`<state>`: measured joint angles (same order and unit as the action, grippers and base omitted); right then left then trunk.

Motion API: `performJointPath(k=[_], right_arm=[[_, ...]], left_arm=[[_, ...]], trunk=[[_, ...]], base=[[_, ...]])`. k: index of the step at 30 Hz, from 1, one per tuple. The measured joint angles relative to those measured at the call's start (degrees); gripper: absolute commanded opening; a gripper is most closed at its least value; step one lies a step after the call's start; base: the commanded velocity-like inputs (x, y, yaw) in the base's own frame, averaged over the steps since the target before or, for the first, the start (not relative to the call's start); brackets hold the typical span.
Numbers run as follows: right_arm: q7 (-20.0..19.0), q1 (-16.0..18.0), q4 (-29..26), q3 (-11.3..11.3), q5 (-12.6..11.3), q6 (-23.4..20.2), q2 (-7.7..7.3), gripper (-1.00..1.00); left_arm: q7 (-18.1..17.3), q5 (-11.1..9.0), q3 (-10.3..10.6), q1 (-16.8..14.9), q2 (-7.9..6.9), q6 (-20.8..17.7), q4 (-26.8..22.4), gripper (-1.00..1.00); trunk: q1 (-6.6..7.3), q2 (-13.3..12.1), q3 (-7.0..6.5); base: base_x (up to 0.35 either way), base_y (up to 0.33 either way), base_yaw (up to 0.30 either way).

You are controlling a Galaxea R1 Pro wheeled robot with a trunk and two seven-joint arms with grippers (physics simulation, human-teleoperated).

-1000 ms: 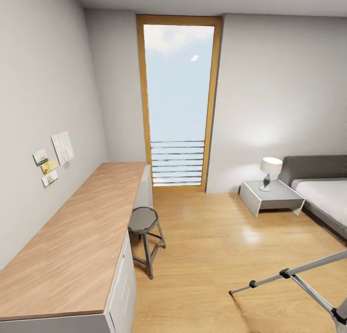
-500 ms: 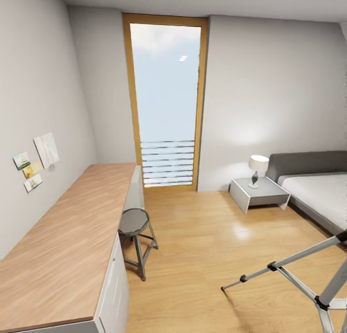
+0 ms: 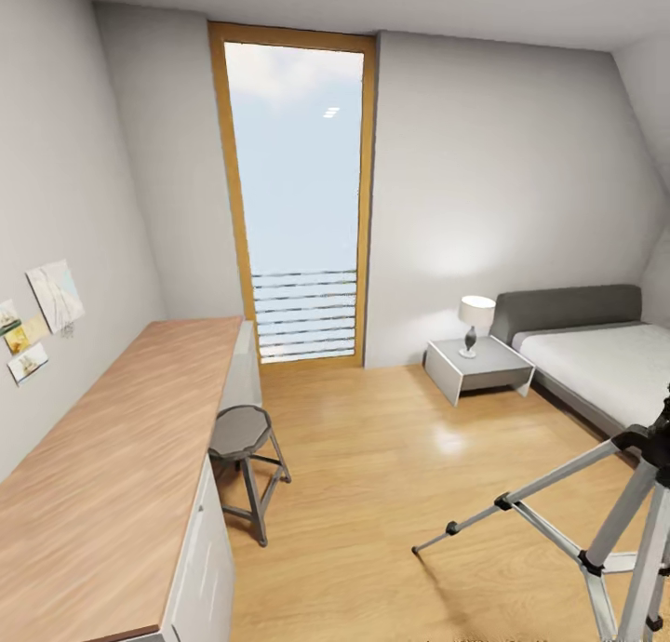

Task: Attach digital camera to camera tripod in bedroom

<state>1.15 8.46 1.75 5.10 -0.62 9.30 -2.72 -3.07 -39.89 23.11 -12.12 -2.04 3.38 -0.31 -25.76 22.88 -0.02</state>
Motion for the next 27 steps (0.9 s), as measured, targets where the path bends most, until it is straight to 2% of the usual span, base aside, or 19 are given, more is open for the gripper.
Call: performJointPath(k=[3,5,11,17,18,27], right_arm=[[0.0,0.0,0.0,0.0,0.0,0.0,0.00,1.00],[0.0,0.0,0.0,0.0,0.0,0.0,-0.05,1.00],[0.0,0.0,0.0,0.0,0.0,0.0,-0.08,1.00],[0.0,0.0,0.0,0.0,0.0,0.0,-0.09,1.00],[0.0,0.0,0.0,0.0,0.0,0.0,-0.14,1.00],[0.0,0.0,0.0,0.0,0.0,0.0,-0.17,1.00]], left_arm=[[-0.5,0.0,0.0,0.0,0.02,0.0,0.0,-1.00],[-4.5,0.1,0.1,0.0,-0.05,-0.1,0.0,-1.00],[-9.3,0.1,0.2,0.0,-0.23,-0.3,0.0,-1.00],[-10.7,0.6,0.2,0.0,-0.31,-0.3,0.0,-1.00],[-11.0,1.6,0.3,0.0,-0.31,-0.5,0.0,-1.00],[-11.1,6.1,0.3,0.0,-0.10,-2.3,-0.1,-1.00]], trunk=[[0.00,0.0,0.00],[0.00,0.0,0.00],[0.00,0.0,0.00],[0.00,0.0,0.00],[0.00,0.0,0.00],[0.00,0.0,0.00]], base=[[0.000,0.000,-0.155],[0.000,0.000,-0.155],[0.000,0.000,-0.155],[0.000,0.000,-0.155],[0.000,0.000,-0.155],[0.000,0.000,-0.155]])
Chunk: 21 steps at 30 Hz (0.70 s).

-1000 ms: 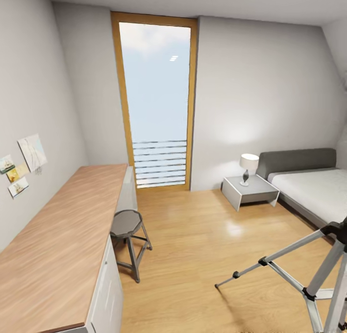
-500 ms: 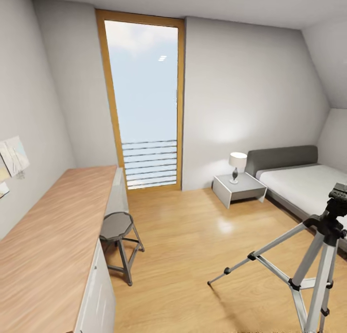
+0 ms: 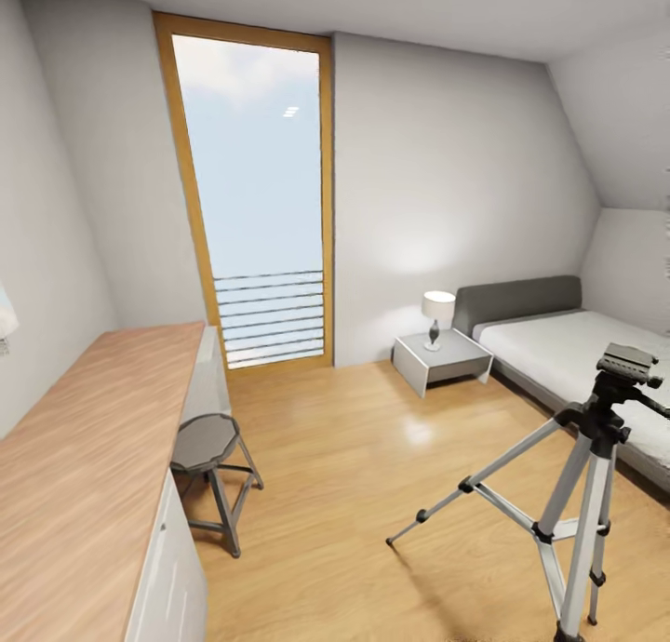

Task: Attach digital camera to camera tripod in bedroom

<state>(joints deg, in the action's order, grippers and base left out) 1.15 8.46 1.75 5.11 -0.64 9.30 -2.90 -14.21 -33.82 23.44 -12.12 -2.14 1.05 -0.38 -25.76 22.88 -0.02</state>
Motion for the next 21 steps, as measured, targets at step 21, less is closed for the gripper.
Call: performJointPath(k=[21], right_arm=[[0.0,0.0,0.0,0.0,0.0,0.0,-0.03,1.00]], left_arm=[[0.1,7.5,-0.1,0.0,1.95,-0.2,0.0,-1.00]], trunk=[[0.00,0.0,0.00]], base=[[0.000,0.000,-0.155]])
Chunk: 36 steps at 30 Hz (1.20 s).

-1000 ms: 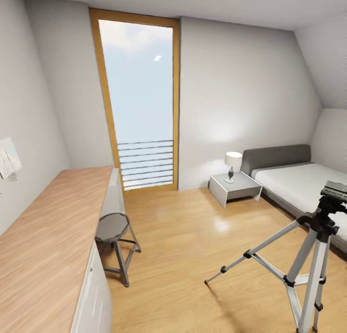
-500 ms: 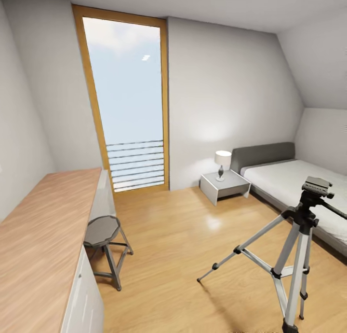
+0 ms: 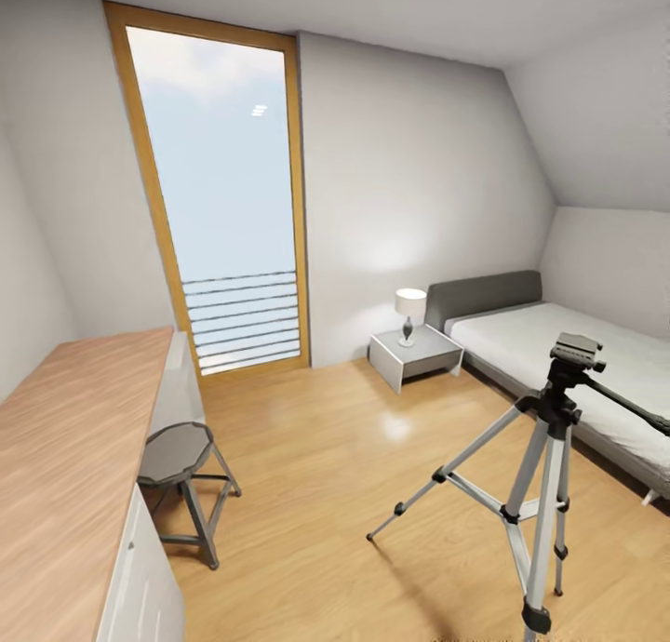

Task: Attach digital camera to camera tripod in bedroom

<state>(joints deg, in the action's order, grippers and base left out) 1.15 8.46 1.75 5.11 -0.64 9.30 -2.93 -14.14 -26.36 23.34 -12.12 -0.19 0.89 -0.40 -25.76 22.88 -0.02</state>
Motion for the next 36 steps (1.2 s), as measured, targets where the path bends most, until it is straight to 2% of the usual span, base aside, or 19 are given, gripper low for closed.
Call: performJointPath(k=[36], right_arm=[[0.0,0.0,0.0,0.0,0.0,0.0,0.12,1.00]], left_arm=[[0.8,-0.9,-0.3,0.0,-0.41,0.6,0.1,-1.00]], trunk=[[0.00,0.0,0.00]], base=[[0.000,0.000,-0.155]])
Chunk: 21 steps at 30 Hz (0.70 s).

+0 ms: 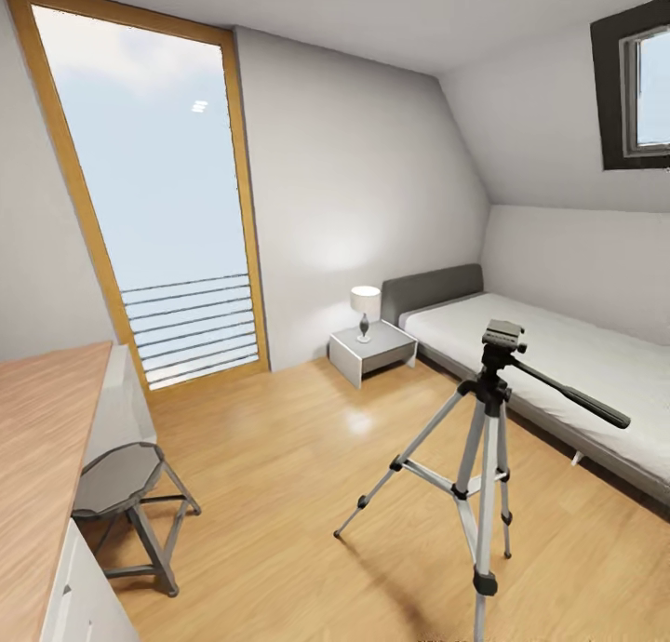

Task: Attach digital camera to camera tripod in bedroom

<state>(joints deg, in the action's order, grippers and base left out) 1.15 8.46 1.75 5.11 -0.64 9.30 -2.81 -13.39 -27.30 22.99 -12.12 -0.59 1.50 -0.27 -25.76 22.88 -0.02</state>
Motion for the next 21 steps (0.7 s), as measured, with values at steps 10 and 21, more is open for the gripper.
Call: performJointPath(k=[10,21], right_arm=[[0.0,0.0,0.0,0.0,0.0,0.0,-0.03,1.00],[0.0,0.0,0.0,0.0,0.0,0.0,-0.09,1.00]], left_arm=[[0.0,-0.1,0.0,0.0,-0.09,0.0,0.0,-1.00],[0.1,-0.1,-0.1,0.0,-0.10,0.1,0.0,-1.00]], trunk=[[0.00,0.0,0.00],[0.00,0.0,0.00]], base=[[0.000,0.000,-0.155],[0.000,0.000,-0.155]])
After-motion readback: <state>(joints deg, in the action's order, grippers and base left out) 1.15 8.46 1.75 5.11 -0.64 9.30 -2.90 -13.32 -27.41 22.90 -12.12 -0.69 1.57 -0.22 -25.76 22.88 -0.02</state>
